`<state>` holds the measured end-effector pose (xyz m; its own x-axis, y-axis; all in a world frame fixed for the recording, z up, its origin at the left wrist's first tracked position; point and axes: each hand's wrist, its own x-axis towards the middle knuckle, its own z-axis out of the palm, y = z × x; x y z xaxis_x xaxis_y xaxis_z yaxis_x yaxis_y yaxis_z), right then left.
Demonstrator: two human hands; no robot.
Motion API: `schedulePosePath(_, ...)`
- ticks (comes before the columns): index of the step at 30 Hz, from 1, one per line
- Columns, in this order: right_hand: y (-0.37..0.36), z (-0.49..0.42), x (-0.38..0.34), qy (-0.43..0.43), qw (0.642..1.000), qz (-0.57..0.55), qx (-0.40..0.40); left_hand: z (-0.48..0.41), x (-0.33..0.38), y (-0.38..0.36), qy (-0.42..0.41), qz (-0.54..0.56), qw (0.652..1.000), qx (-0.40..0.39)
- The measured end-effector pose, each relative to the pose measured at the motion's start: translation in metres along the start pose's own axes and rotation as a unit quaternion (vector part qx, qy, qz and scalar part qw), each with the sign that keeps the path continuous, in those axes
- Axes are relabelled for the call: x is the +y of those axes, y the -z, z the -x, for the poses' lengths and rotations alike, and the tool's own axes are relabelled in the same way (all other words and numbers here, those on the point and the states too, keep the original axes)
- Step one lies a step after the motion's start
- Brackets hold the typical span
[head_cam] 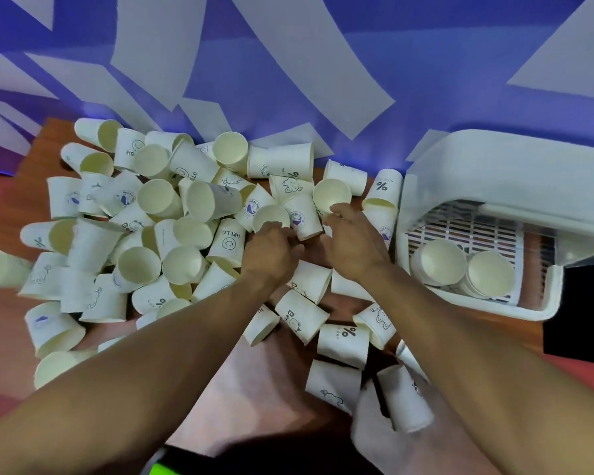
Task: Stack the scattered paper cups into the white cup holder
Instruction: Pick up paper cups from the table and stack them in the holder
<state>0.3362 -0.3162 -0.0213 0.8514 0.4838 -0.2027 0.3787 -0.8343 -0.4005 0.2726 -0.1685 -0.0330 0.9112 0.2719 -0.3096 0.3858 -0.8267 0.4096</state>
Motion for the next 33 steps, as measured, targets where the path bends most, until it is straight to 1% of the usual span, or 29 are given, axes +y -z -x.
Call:
schedulePosePath(3,-0.008,-0.013,0.001,-0.011,0.999,0.045,-0.020,-0.007,-0.004,-0.002,-0.002,0.015,1.000,-0.007)
schedulePosePath(7,-0.019,-0.019,0.004,-0.021,0.996,0.086,-0.028,-0.011,-0.008,-0.006,-0.006,0.007,1.000,0.009)
schedulePosePath(10,-0.024,-0.019,0.004,-0.013,0.996,0.091,-0.007,-0.011,-0.010,-0.006,-0.020,-0.017,0.999,0.039)
schedulePosePath(13,-0.021,-0.018,0.000,-0.006,0.995,0.086,0.050,-0.010,-0.012,-0.002,-0.086,-0.093,0.989,0.080)
schedulePosePath(16,-0.011,-0.011,-0.007,0.004,0.991,0.071,0.116,-0.007,-0.008,0.009,-0.103,-0.143,0.980,0.098)
schedulePosePath(18,-0.002,-0.003,-0.011,0.021,0.985,0.058,0.164,-0.001,0.000,0.018,-0.113,-0.152,0.975,0.115)
schedulePosePath(21,0.014,0.015,-0.015,0.043,0.969,0.039,0.242,0.011,0.013,0.028,-0.141,-0.146,0.967,0.155)
schedulePosePath(24,0.030,0.036,-0.017,0.045,0.951,0.033,0.303,0.026,0.029,0.036,-0.174,-0.125,0.954,0.210)
schedulePosePath(28,0.047,0.071,-0.008,0.048,0.930,0.017,0.363,0.042,0.051,0.038,-0.175,-0.083,0.953,0.232)
schedulePosePath(31,0.056,0.097,0.010,0.050,0.916,0.012,0.398,0.057,0.068,0.036,-0.223,-0.059,0.938,0.258)
schedulePosePath(33,0.062,0.113,0.022,0.038,0.902,-0.014,0.430,0.065,0.080,0.034,-0.253,-0.050,0.928,0.268)
